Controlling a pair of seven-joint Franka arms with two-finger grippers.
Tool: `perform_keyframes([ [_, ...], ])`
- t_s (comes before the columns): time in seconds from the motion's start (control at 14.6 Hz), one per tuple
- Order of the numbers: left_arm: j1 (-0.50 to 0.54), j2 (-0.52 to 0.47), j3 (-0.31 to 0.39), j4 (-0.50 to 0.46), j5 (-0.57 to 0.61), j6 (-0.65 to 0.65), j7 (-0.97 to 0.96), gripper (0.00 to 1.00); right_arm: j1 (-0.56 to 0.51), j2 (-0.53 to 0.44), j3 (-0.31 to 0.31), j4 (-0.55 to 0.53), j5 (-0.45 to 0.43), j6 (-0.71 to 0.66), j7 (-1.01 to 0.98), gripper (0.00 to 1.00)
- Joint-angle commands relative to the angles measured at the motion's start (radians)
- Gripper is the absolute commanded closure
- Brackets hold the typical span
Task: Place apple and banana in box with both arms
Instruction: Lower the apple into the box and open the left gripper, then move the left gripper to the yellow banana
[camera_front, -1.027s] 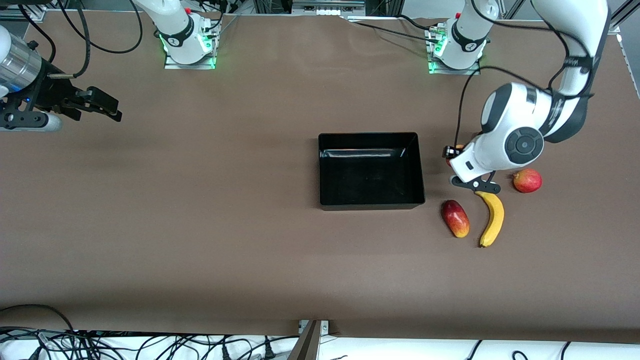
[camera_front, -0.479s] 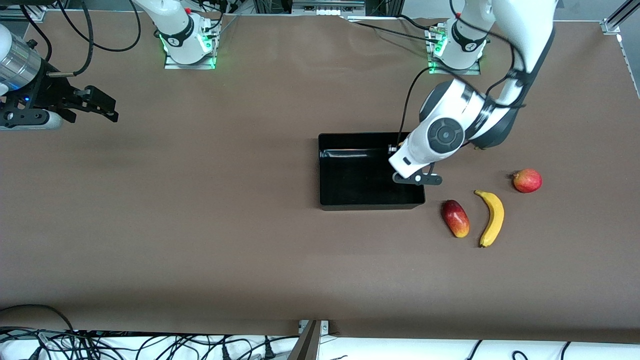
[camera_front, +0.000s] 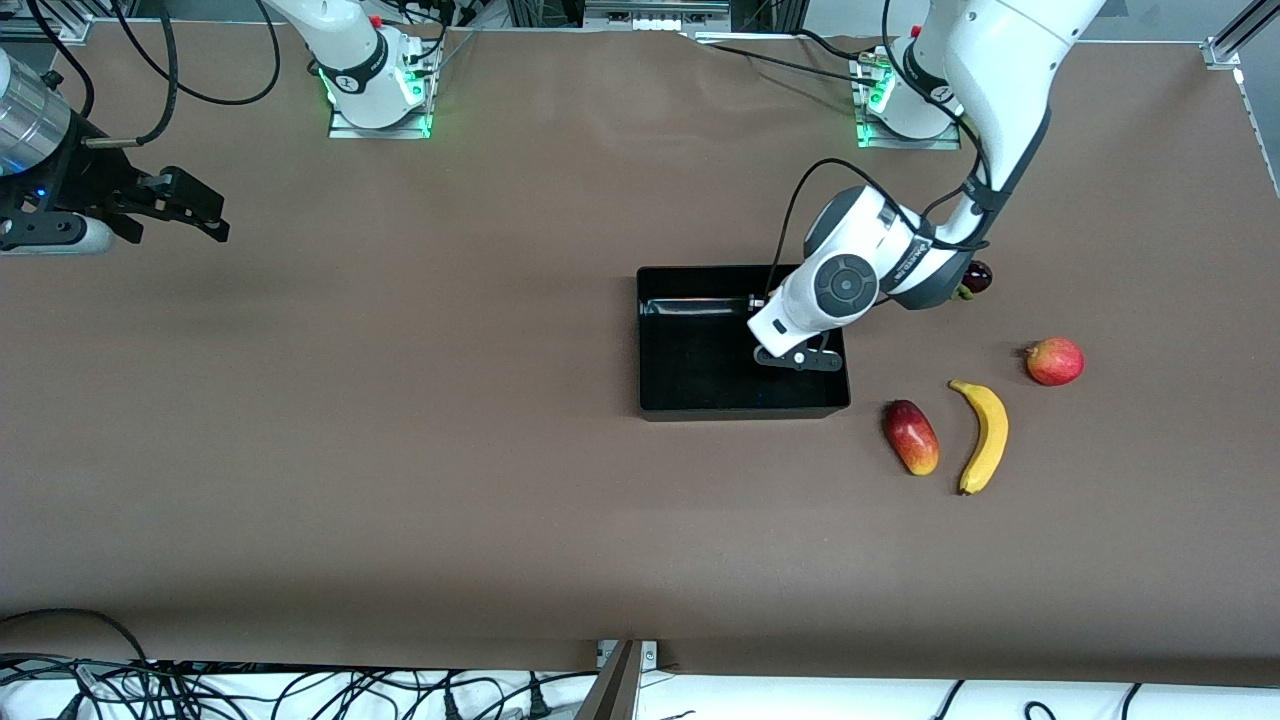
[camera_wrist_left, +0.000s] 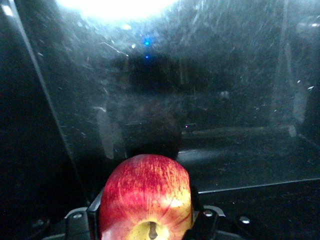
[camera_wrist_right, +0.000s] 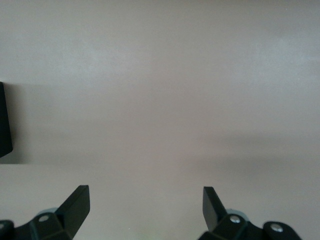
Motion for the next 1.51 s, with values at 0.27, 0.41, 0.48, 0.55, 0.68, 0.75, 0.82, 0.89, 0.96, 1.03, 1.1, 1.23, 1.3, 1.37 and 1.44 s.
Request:
perform_keyframes([
  [0.27,-0.008,-0.009,0.000,0.039,0.028,-0.033,-0.116,0.00,-0.024,0.028,0.009,0.038,-0.015,0.009,0.000,0.00],
  [0.41,0.008,-0.026,0.004,0.144,0.028,-0.194,-0.111,0.00,-0.024,0.028,0.009,0.038,-0.016,0.041,-0.003,0.00],
  [0.48,0.015,-0.028,0.008,0.222,0.028,-0.304,-0.104,0.00,-0.025,0.029,0.009,0.038,-0.016,0.061,-0.001,0.00],
  [0.55,0.034,-0.026,0.008,0.305,0.029,-0.404,-0.094,0.00,-0.027,0.036,0.009,0.038,-0.015,0.080,-0.003,0.00],
  [0.68,0.093,-0.025,0.010,0.399,0.039,-0.501,-0.010,0.00,-0.028,0.042,0.007,0.038,-0.016,0.094,-0.007,0.00],
  [0.75,0.124,-0.026,0.010,0.412,0.068,-0.508,0.071,0.00,-0.027,0.043,0.007,0.038,-0.016,0.094,-0.007,0.00],
  [0.82,0.153,-0.023,0.010,0.413,0.123,-0.505,0.176,0.00,-0.027,0.043,0.009,0.038,-0.018,0.094,-0.009,0.00],
  [0.89,0.181,-0.014,0.010,0.413,0.185,-0.493,0.264,0.00,-0.025,0.043,0.009,0.038,-0.022,0.094,-0.010,0.00],
  [0.96,0.210,0.004,0.010,0.415,0.239,-0.473,0.325,0.00,-0.022,0.043,0.009,0.038,-0.036,0.094,-0.004,0.00],
  [1.03,0.245,0.026,0.010,0.415,0.278,-0.433,0.375,0.00,-0.019,0.043,0.009,0.038,-0.044,0.092,-0.001,0.00],
  [1.1,0.274,0.053,0.010,0.413,0.313,-0.384,0.418,0.00,-0.018,0.042,0.010,0.038,-0.045,0.092,-0.001,0.00],
  [1.23,0.334,0.112,0.010,0.412,0.376,-0.298,0.507,0.00,-0.017,0.042,0.010,0.038,-0.044,0.092,-0.001,0.00],
  [1.3,0.365,0.130,0.010,0.406,0.388,-0.251,0.548,0.00,-0.017,0.042,0.010,0.038,-0.044,0.092,0.000,0.00],
  [1.37,0.385,0.152,0.010,0.401,0.388,-0.203,0.583,0.00,-0.017,0.042,0.009,0.038,-0.042,0.092,0.000,0.00],
  [1.44,0.409,0.173,0.010,0.401,0.390,-0.163,0.616,0.00,-0.019,0.042,0.009,0.038,-0.036,0.092,0.000,0.00],
])
